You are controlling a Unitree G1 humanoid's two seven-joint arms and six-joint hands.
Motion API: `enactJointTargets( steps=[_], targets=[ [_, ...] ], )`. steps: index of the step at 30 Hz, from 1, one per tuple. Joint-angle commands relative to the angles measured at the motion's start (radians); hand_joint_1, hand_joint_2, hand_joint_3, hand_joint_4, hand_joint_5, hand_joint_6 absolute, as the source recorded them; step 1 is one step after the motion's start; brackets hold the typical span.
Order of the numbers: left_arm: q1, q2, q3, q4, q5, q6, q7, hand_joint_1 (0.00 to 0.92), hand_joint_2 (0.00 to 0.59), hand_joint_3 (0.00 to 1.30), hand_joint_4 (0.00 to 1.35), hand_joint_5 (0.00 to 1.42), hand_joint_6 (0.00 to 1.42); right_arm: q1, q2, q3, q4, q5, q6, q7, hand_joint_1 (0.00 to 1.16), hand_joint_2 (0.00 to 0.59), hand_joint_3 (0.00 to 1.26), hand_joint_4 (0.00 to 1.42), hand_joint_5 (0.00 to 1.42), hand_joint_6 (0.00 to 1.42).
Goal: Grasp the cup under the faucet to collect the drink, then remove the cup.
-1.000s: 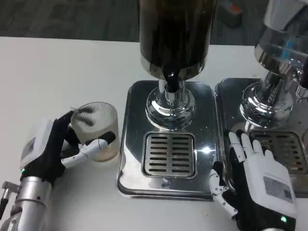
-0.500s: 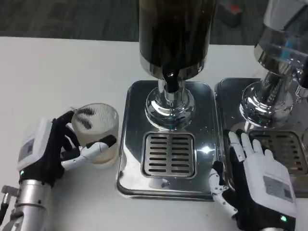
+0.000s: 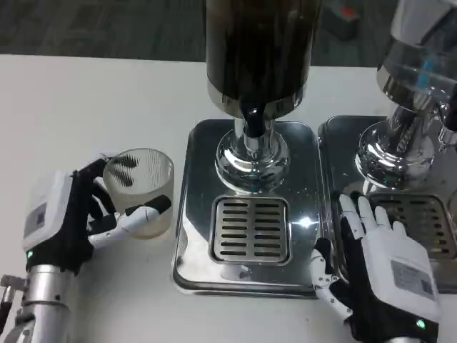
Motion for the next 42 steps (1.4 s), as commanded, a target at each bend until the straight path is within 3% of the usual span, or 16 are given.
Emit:
enactJointTargets(
  steps=[1, 10, 21, 34, 42],
  targets=[
    [-0.016, -0.003, 0.001, -0.034, 0.001, -0.042, 0.038, 0.464, 0.108, 0.52, 0.63, 0.90, 1.06, 0.003, 0.008, -0.002, -0.002, 0.004, 0.006, -0.016, 0.21, 0.543, 0.06, 0.00, 0.00, 0.00],
    [-0.026, -0.004, -0.010, -0.078, 0.012, -0.073, 0.026, 0.470, 0.097, 0.53, 0.64, 0.90, 1.07, 0.000, 0.004, -0.008, 0.000, 0.011, -0.001, -0.015, 0.21, 0.550, 0.06, 0.00, 0.00, 0.00],
    [-0.027, -0.041, -0.068, -0.123, 0.059, -0.087, 0.013, 0.431, 0.089, 0.54, 0.65, 0.90, 1.07, -0.016, -0.007, -0.013, 0.011, 0.023, -0.009, -0.014, 0.21, 0.540, 0.06, 0.00, 0.00, 0.00],
    [-0.085, -0.103, -0.139, -0.053, 0.103, -0.052, 0.007, 0.429, 0.090, 0.55, 0.65, 0.91, 1.07, 0.006, 0.008, -0.004, -0.013, 0.014, 0.001, -0.042, 0.23, 0.544, 0.05, 0.00, 0.00, 0.00],
    [-0.128, -0.118, -0.202, -0.023, 0.174, -0.020, 0.047, 0.429, 0.090, 0.55, 0.65, 0.91, 1.07, 0.011, 0.024, -0.002, -0.015, 0.007, 0.014, -0.051, 0.24, 0.545, 0.05, 0.00, 0.00, 0.00]
  ],
)
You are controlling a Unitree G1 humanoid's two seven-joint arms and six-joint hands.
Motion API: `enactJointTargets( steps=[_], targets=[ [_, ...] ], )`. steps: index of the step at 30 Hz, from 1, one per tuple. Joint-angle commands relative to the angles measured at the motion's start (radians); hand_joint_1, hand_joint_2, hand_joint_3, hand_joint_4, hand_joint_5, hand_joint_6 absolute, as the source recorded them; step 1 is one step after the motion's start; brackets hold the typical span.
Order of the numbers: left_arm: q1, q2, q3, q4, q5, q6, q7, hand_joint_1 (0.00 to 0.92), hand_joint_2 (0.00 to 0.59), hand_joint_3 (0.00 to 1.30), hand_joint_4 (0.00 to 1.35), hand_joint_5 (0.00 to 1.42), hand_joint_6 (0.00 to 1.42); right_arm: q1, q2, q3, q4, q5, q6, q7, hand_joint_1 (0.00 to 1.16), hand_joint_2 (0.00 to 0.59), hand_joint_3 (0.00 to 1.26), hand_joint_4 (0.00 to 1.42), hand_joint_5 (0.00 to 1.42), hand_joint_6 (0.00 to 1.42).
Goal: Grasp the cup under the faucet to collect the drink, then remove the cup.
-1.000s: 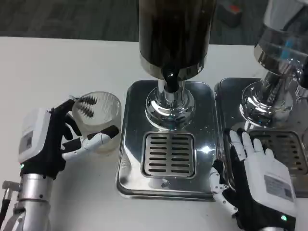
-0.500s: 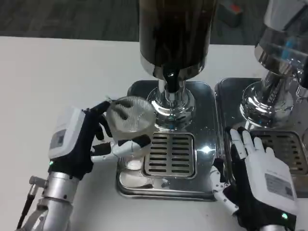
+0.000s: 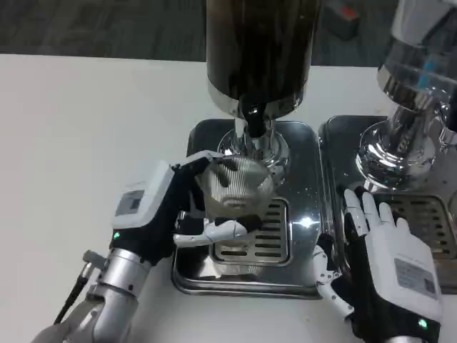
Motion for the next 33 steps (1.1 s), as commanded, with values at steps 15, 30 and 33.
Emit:
enactJointTargets(
  steps=[15, 30, 33],
  targets=[
    [-0.081, -0.037, -0.064, 0.087, 0.004, 0.010, -0.011, 0.381, 0.083, 0.51, 0.61, 0.87, 1.01, 0.020, 0.032, -0.005, -0.015, -0.002, 0.024, -0.026, 0.24, 0.545, 0.05, 0.00, 0.00, 0.00],
    [-0.039, -0.014, -0.086, 0.077, 0.008, -0.015, 0.025, 0.270, 0.062, 0.48, 0.58, 0.85, 0.95, 0.019, 0.034, -0.007, -0.010, 0.003, 0.022, -0.026, 0.25, 0.545, 0.05, 0.00, 0.00, 0.00],
    [-0.035, -0.011, -0.081, 0.075, 0.001, -0.016, 0.023, 0.183, 0.050, 0.39, 0.47, 0.76, 0.82, 0.018, 0.034, -0.008, -0.009, 0.005, 0.022, -0.024, 0.25, 0.545, 0.05, 0.00, 0.00, 0.00]
  ],
)
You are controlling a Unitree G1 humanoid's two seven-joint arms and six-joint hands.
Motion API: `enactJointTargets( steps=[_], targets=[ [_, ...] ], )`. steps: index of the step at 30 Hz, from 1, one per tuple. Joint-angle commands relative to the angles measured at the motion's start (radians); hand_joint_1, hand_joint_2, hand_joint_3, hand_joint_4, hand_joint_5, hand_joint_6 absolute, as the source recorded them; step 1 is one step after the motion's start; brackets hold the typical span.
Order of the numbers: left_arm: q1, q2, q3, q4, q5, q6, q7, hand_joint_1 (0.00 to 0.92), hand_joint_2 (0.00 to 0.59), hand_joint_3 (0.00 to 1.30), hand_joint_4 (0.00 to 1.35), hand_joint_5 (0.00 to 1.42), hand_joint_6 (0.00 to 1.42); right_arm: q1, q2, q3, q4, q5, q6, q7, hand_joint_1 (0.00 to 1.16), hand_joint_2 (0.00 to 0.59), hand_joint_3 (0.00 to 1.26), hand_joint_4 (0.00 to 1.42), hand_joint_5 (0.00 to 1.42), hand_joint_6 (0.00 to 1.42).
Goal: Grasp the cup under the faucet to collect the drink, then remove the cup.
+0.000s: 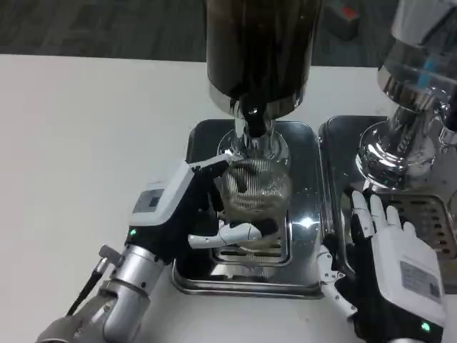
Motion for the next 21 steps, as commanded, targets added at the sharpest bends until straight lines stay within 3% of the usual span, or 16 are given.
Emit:
enactJointTargets(
  steps=[1, 3, 11, 14, 18, 21],
  targets=[
    [0.019, 0.011, -0.001, -0.008, 0.004, -0.004, 0.008, 0.172, 0.049, 0.36, 0.44, 0.73, 0.77, 0.004, 0.004, -0.002, -0.007, 0.007, 0.005, -0.010, 0.25, 0.545, 0.05, 0.00, 0.00, 0.00],
    [0.018, 0.016, 0.001, -0.013, 0.002, -0.005, 0.003, 0.130, 0.047, 0.31, 0.38, 0.67, 0.69, 0.004, 0.004, -0.003, -0.006, 0.010, 0.004, -0.010, 0.25, 0.545, 0.05, 0.00, 0.00, 0.00],
    [0.021, 0.030, 0.010, -0.010, -0.010, -0.020, -0.011, 0.017, 0.004, 0.29, 0.35, 0.66, 0.67, 0.000, 0.004, -0.005, -0.001, 0.011, 0.003, -0.018, 0.25, 0.545, 0.05, 0.00, 0.00, 0.00],
    [0.030, 0.045, 0.017, -0.019, -0.015, -0.044, -0.005, 0.000, 0.000, 0.24, 0.29, 0.63, 0.59, 0.001, 0.000, -0.005, -0.002, -0.004, 0.007, -0.028, 0.25, 0.545, 0.05, 0.00, 0.00, 0.00],
    [0.065, 0.099, 0.049, -0.048, -0.031, -0.089, 0.009, 0.000, 0.002, 0.19, 0.20, 0.53, 0.41, 0.002, -0.025, -0.012, -0.012, -0.040, 0.015, -0.025, 0.25, 0.545, 0.05, 0.00, 0.00, 0.00],
    [0.098, 0.165, 0.051, -0.112, 0.030, -0.071, 0.079, 0.000, 0.012, 0.08, 0.07, 0.41, 0.27, -0.006, -0.050, -0.022, -0.014, -0.049, 0.016, -0.005, 0.25, 0.542, 0.05, 0.00, 0.00, 0.00]
  ],
)
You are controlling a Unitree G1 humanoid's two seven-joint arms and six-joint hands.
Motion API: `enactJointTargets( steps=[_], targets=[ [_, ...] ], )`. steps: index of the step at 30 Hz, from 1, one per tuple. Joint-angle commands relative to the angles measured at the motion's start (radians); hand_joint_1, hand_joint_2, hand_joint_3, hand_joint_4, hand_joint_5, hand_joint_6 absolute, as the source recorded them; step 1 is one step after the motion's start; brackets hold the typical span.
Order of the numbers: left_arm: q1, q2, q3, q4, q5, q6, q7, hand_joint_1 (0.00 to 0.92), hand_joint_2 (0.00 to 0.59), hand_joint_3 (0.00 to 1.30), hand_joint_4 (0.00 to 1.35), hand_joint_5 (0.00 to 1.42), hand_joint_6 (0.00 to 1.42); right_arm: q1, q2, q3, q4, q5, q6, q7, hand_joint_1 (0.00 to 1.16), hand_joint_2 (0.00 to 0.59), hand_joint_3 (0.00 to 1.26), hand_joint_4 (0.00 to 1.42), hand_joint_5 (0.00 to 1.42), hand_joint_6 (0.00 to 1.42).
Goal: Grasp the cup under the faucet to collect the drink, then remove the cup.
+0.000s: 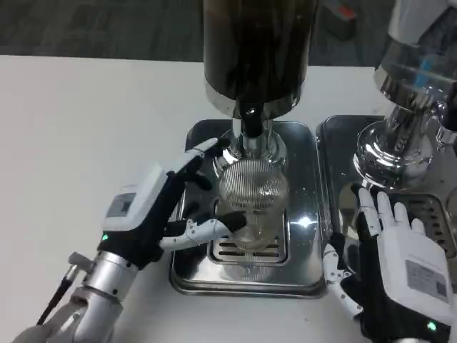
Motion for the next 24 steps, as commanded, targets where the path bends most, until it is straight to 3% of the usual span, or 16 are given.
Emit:
enactJointTargets(
  steps=[1, 6, 11, 16, 20, 24],
  targets=[
    [0.057, 0.096, 0.009, -0.093, 0.067, 0.010, 0.100, 0.000, 0.017, 0.06, 0.05, 0.37, 0.25, -0.007, -0.036, -0.016, -0.014, -0.021, 0.006, 0.016, 0.24, 0.542, 0.05, 0.00, 0.00, 0.00],
    [0.110, 0.144, 0.033, -0.180, 0.069, 0.010, 0.119, 0.000, 0.021, 0.00, 0.00, 0.23, 0.14, -0.029, -0.055, -0.011, 0.001, -0.075, 0.023, 0.017, 0.24, 0.542, 0.05, 0.00, 0.00, 0.00],
    [0.180, 0.153, 0.104, -0.278, -0.086, -0.081, -0.015, 0.000, 0.020, 0.00, 0.00, 0.18, 0.11, -0.044, -0.068, -0.026, 0.011, -0.062, 0.025, 0.038, 0.23, 0.542, 0.04, 0.00, 0.00, 0.00],
    [0.207, 0.128, 0.139, -0.356, -0.427, -0.148, -0.335, 0.000, 0.029, 0.00, 0.00, 0.14, 0.11, -0.050, -0.073, -0.037, 0.013, -0.050, 0.021, 0.058, 0.23, 0.542, 0.04, 0.00, 0.00, 0.00],
    [0.211, 0.119, 0.129, -0.457, -0.714, -0.117, -0.635, 0.000, 0.052, 0.00, 0.00, 0.10, 0.07, -0.054, -0.071, -0.037, 0.015, -0.046, 0.019, 0.069, 0.22, 0.542, 0.03, 0.00, 0.00, 0.00],
    [0.199, 0.096, 0.140, -0.518, -0.879, -0.067, -0.877, 0.000, 0.062, 0.00, 0.00, 0.07, 0.03, -0.057, -0.068, -0.037, 0.017, -0.042, 0.020, 0.074, 0.22, 0.542, 0.03, 0.00, 0.00, 0.00]
  ],
)
